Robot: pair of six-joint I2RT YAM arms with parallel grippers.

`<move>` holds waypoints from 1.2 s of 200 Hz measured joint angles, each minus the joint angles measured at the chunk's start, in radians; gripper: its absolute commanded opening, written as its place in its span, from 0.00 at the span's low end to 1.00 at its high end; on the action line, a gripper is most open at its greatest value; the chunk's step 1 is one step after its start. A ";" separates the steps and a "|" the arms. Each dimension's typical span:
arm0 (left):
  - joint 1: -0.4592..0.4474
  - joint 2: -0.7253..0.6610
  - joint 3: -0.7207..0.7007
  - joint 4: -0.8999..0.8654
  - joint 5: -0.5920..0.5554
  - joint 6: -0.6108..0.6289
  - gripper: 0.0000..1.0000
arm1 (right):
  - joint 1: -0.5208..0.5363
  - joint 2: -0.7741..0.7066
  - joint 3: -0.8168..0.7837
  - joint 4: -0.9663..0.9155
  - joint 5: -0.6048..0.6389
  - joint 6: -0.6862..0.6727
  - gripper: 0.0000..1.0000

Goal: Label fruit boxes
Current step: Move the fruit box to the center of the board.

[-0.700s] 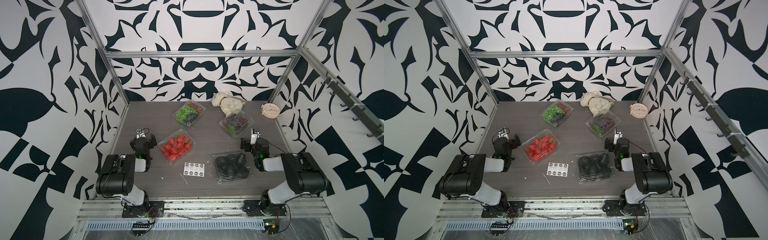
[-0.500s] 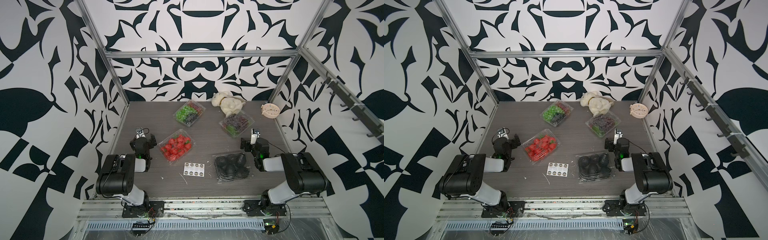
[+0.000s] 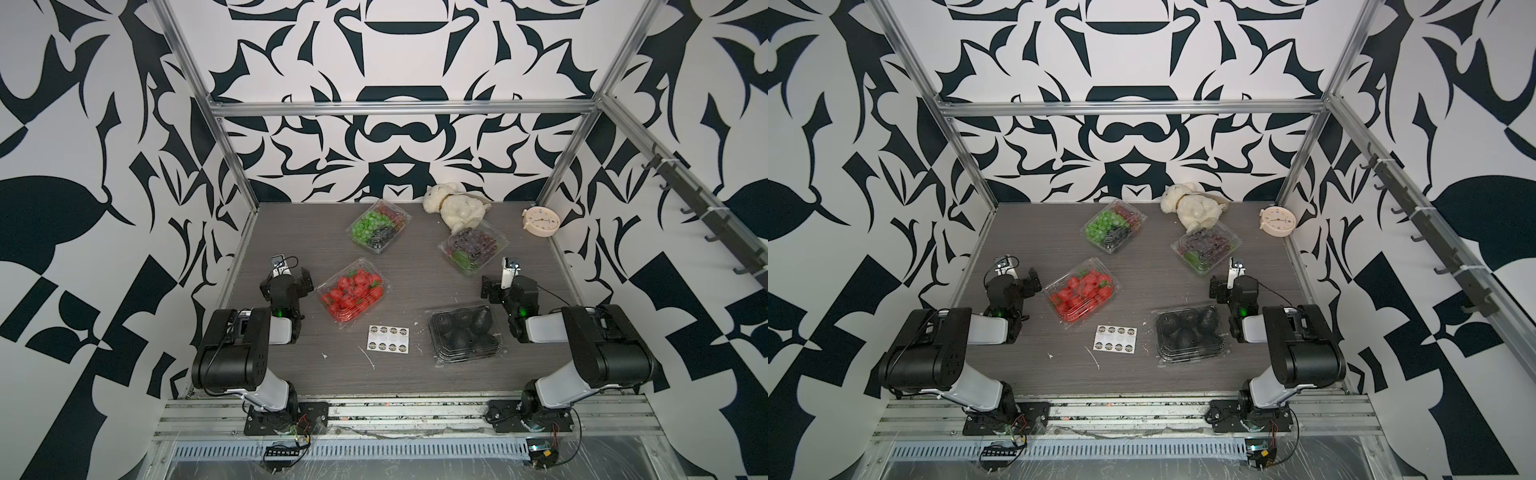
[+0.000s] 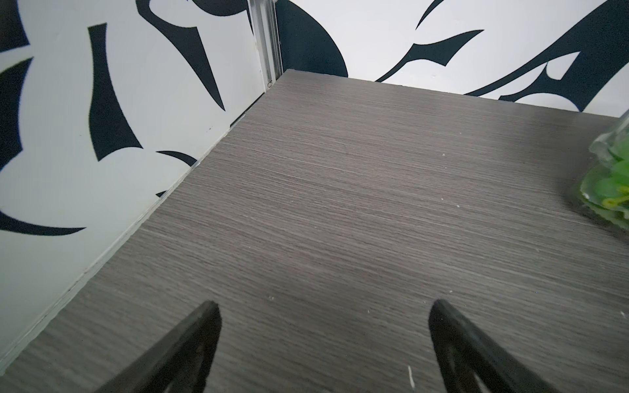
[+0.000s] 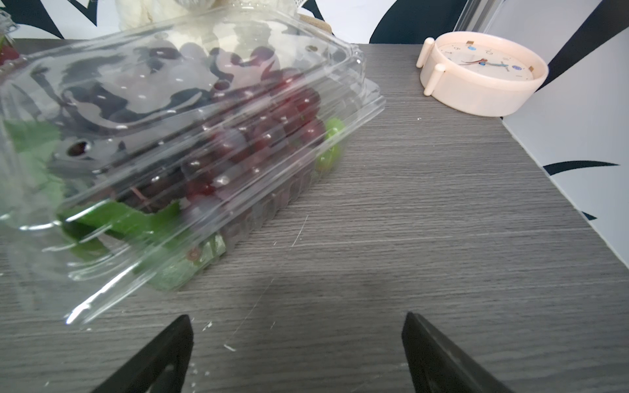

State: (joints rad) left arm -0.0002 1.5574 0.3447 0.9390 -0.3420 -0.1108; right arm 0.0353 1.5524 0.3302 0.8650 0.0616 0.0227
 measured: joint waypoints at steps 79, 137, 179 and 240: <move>0.000 0.000 0.000 0.000 0.004 0.000 1.00 | 0.000 0.000 0.000 0.001 0.007 0.002 1.00; 0.000 0.000 0.000 0.000 0.004 0.000 1.00 | 0.000 0.000 0.000 0.001 0.014 0.004 1.00; 0.000 0.000 0.000 0.000 0.004 0.000 0.99 | 0.000 0.000 0.000 0.001 0.014 0.004 1.00; -0.013 -0.181 0.079 -0.257 -0.062 -0.021 1.00 | 0.004 -0.272 0.004 -0.179 0.133 0.068 1.00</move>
State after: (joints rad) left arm -0.0135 1.3766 0.4236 0.6823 -0.4038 -0.1314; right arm 0.0391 1.2804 0.3340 0.6857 0.1944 0.0902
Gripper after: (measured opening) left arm 0.994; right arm 0.996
